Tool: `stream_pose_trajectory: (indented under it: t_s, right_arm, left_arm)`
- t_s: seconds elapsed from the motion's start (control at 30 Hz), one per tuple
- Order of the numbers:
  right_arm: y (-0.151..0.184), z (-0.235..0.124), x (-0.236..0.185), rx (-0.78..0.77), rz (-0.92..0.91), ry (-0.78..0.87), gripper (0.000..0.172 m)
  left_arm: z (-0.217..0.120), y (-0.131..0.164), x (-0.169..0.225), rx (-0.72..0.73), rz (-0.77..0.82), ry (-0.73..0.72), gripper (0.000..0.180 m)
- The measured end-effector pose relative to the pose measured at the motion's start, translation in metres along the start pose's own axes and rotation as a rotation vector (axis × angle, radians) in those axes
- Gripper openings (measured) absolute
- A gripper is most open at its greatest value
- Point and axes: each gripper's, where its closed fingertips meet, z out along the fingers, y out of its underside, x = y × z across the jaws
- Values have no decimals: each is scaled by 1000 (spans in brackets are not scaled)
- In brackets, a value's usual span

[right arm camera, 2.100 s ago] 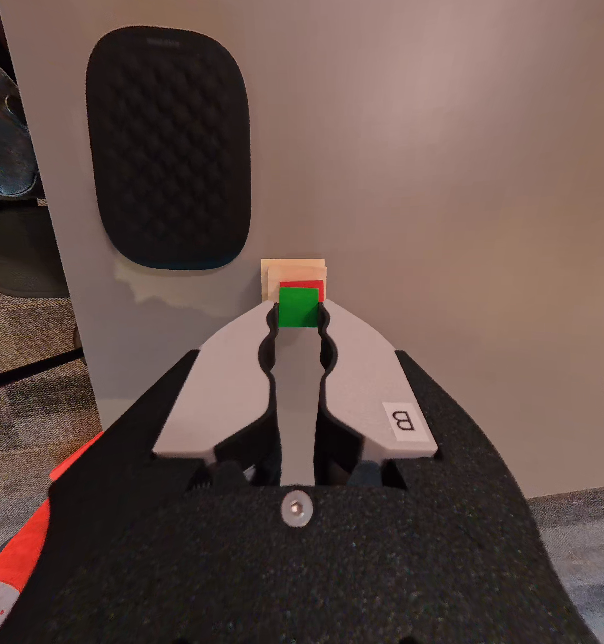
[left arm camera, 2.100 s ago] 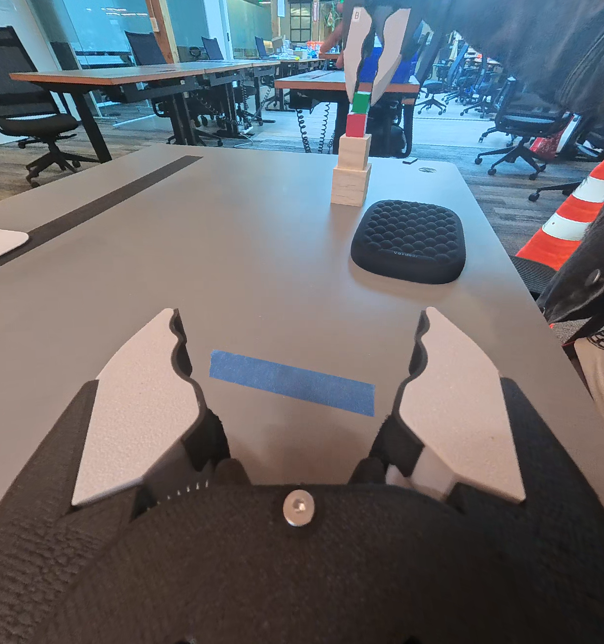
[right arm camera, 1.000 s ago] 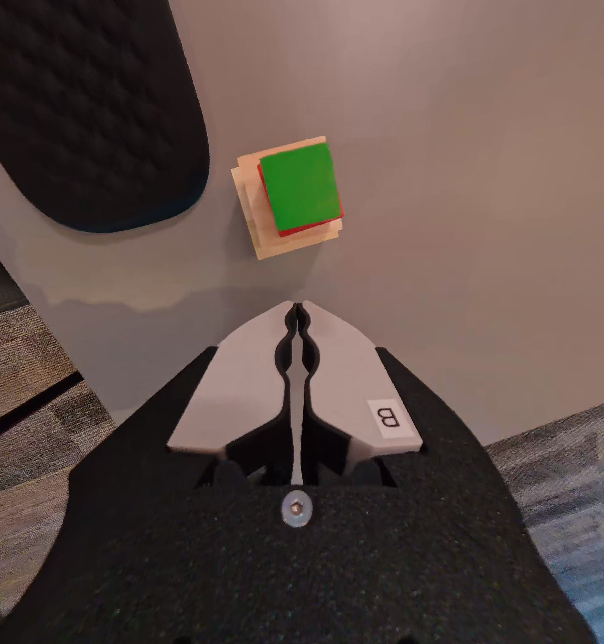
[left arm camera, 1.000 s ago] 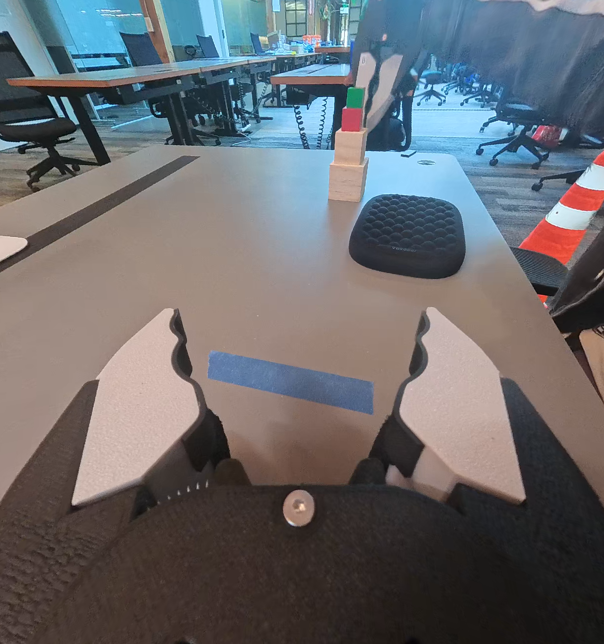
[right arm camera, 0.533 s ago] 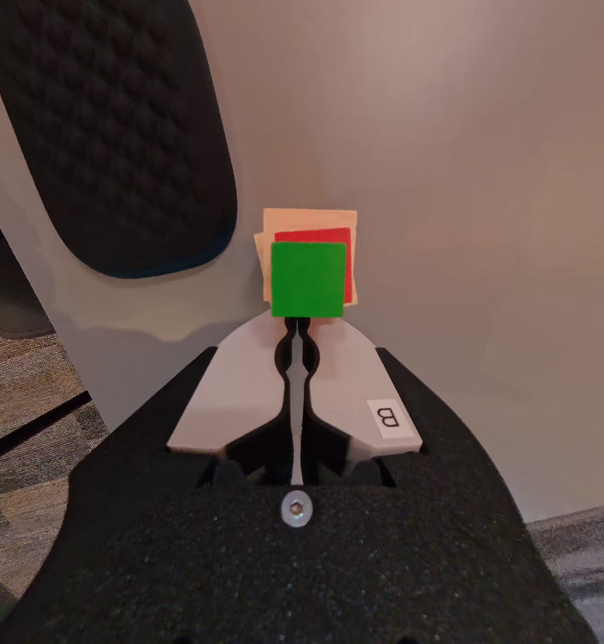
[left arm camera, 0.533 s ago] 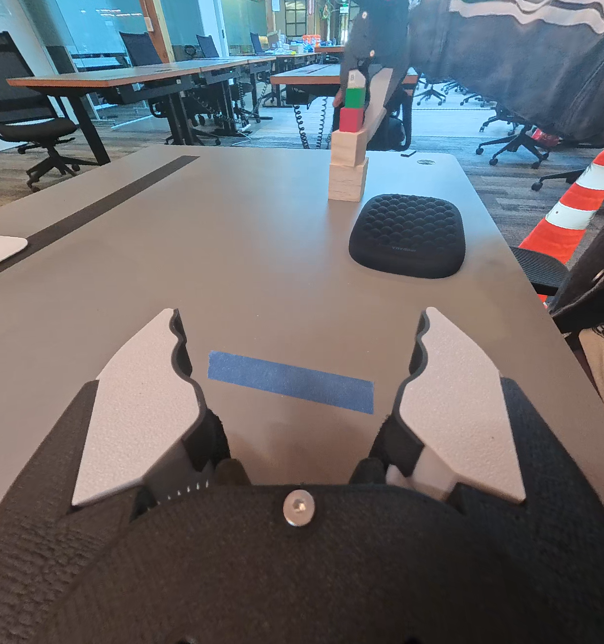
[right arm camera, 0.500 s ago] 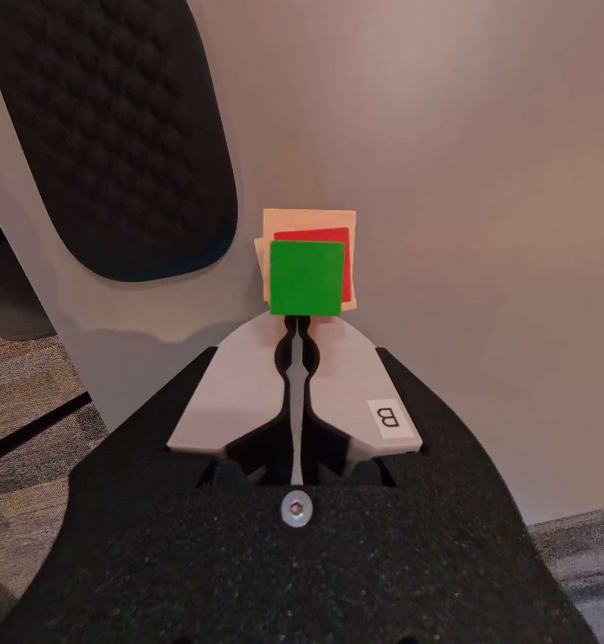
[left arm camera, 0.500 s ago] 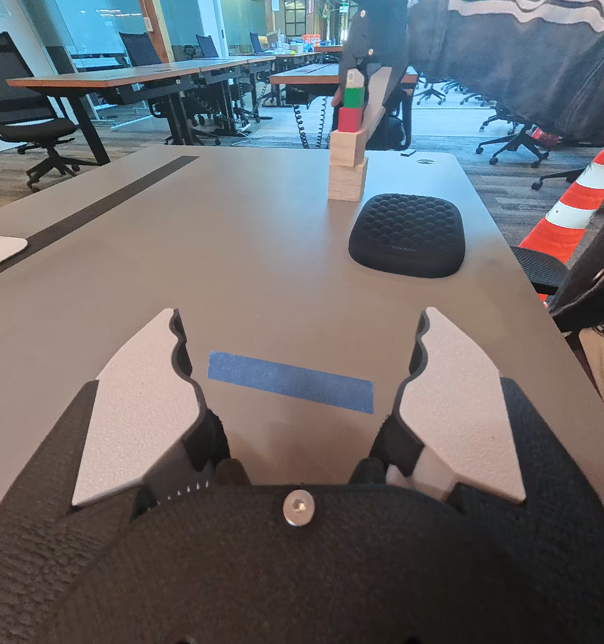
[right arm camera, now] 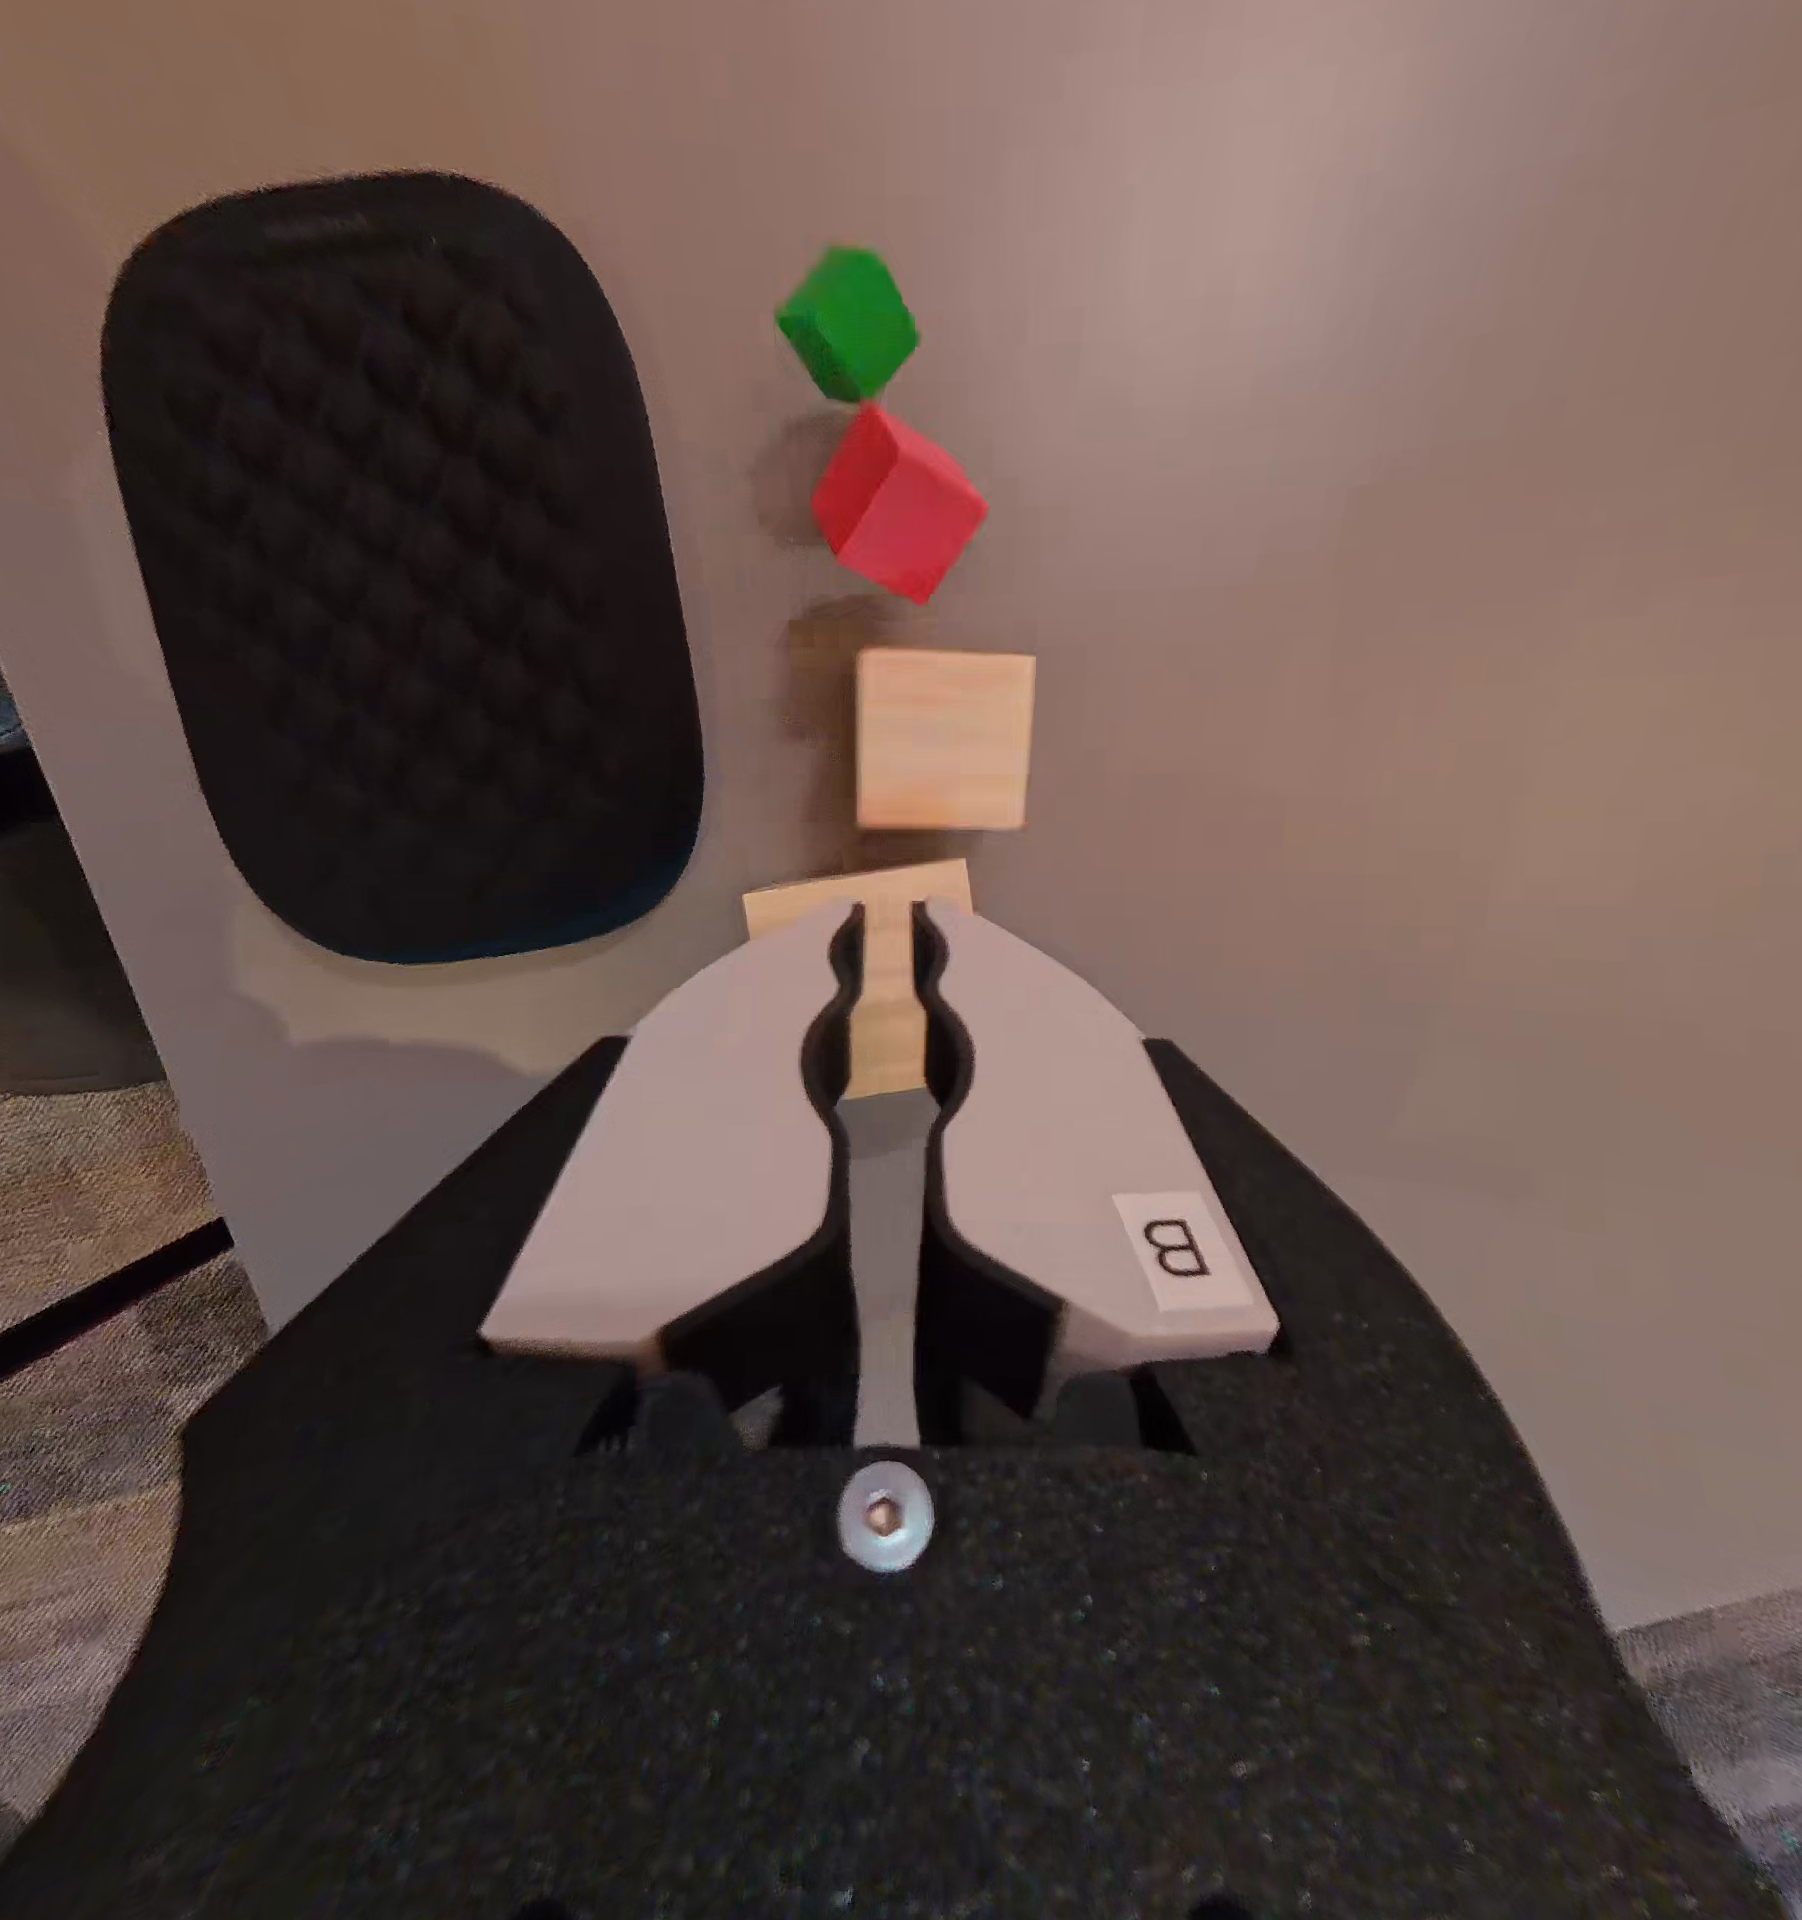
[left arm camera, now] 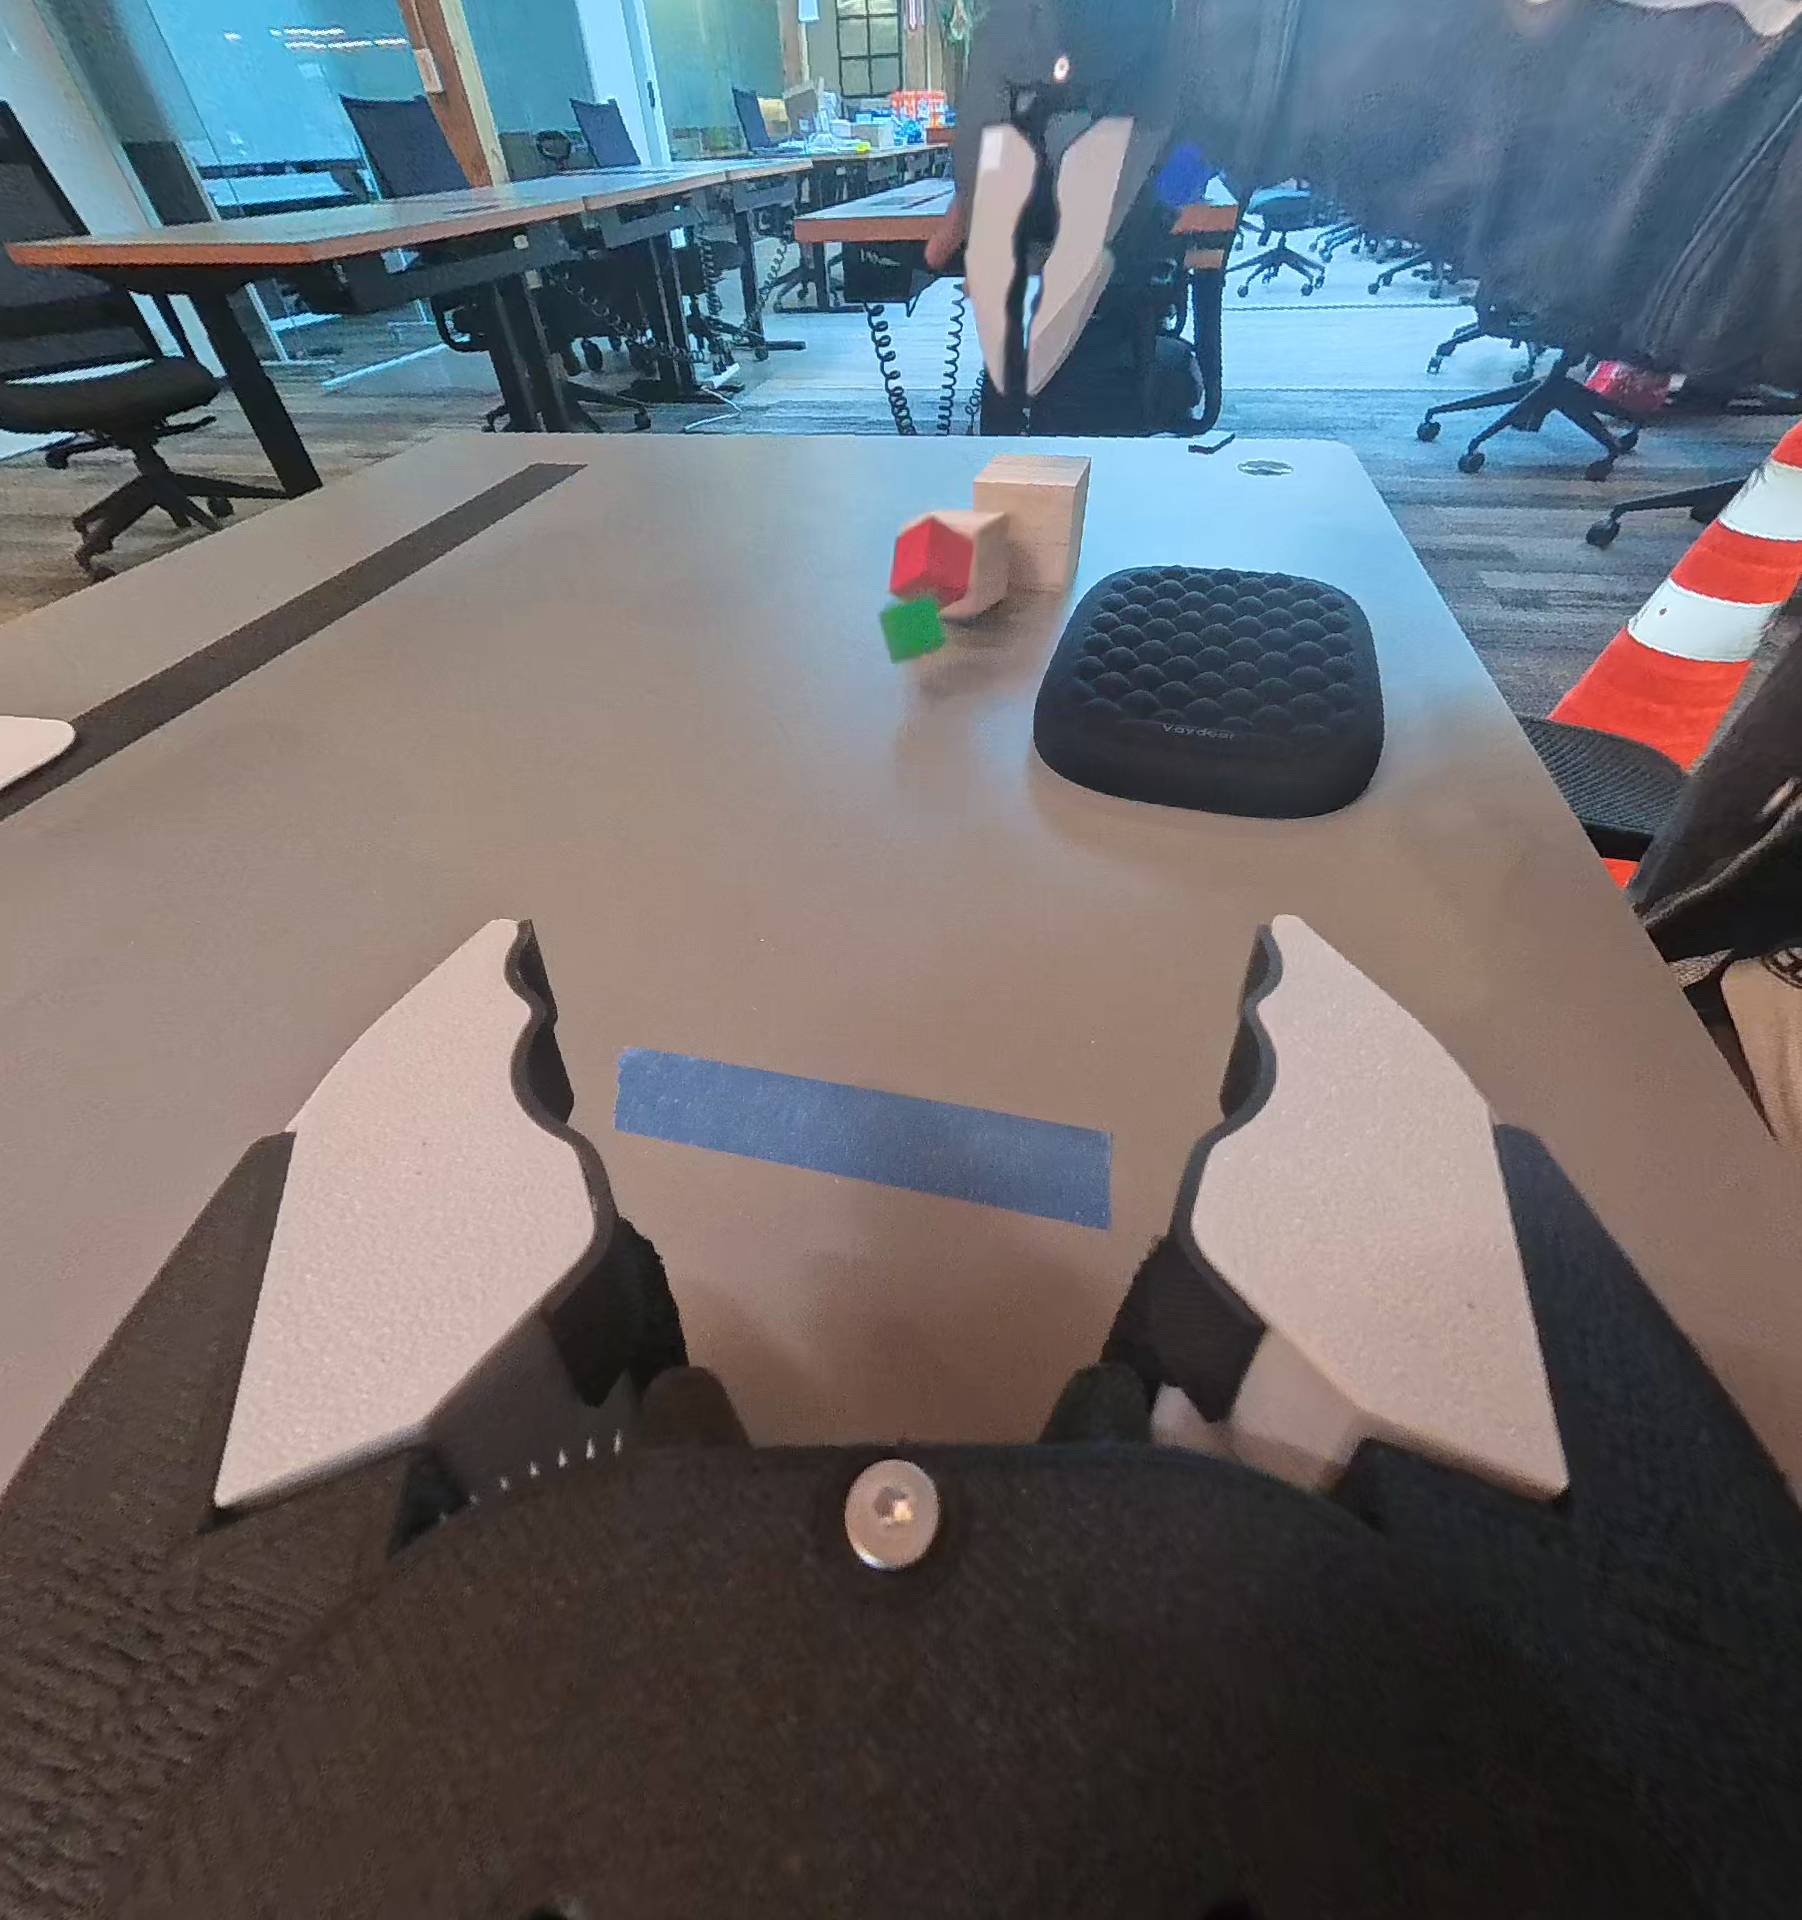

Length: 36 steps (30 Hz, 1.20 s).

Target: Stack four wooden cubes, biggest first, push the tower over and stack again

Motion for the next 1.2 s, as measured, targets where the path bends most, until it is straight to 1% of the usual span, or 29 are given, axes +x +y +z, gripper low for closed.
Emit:
stream_pose_trajectory:
  t_s: [0.07,0.13,0.17,0.23,0.3,0.33,0.4,0.43,0.57,0.63,0.73,0.8,0.87,0.93,0.97,1.03,1.13,1.2]
  right_arm:
    - [-7,-6,0,40,-2,12,21]
    - [-10,-10,0,54,-2,38,53]
    - [-10,-12,-1,46,-6,45,62]
    - [-7,-11,-4,19,3,55,101]
    - [1,-8,-8,-49,10,58,120]
    - [6,-6,-9,-84,0,65,124]
    - [13,-1,-10,-139,-23,78,124]
    - [17,2,-9,-163,-35,86,122]
    - [22,18,-2,-170,-102,124,94]
    - [27,28,-1,-184,-107,115,84]
    - [45,44,-1,-259,-99,82,78]
    - [55,55,-1,-299,-112,68,64]
    - [54,55,1,-293,-112,83,64]
    - [53,51,4,-319,-88,85,64]
    - [46,48,6,-304,-84,86,64]
    - [20,39,12,-256,-96,106,63]
    - [-41,31,19,-156,-153,114,63]
    - [-82,37,17,-83,-182,69,63]
  left_arm:
    - [0,0,0,-2,2,1,123]
    - [0,0,0,-3,3,2,123]
    - [0,0,0,-3,2,2,123]
    - [0,0,0,-3,2,3,123]
    - [1,1,0,-4,3,3,123]
    - [1,1,0,-4,3,2,123]
    - [1,1,1,-5,6,3,123]
    - [1,1,1,-6,7,3,123]
    - [1,1,1,-5,9,2,123]
    - [0,0,0,-3,6,1,123]
    - [0,0,0,-2,5,1,123]
    - [1,0,1,-2,5,2,123]
    - [0,0,0,-2,-1,1,123]
    - [0,0,-1,-2,-8,0,123]
    - [0,0,-1,-1,-9,1,123]
    - [0,1,-1,-2,-7,0,123]
    - [1,1,0,-5,-2,2,123]
    - [1,1,0,-6,3,2,123]
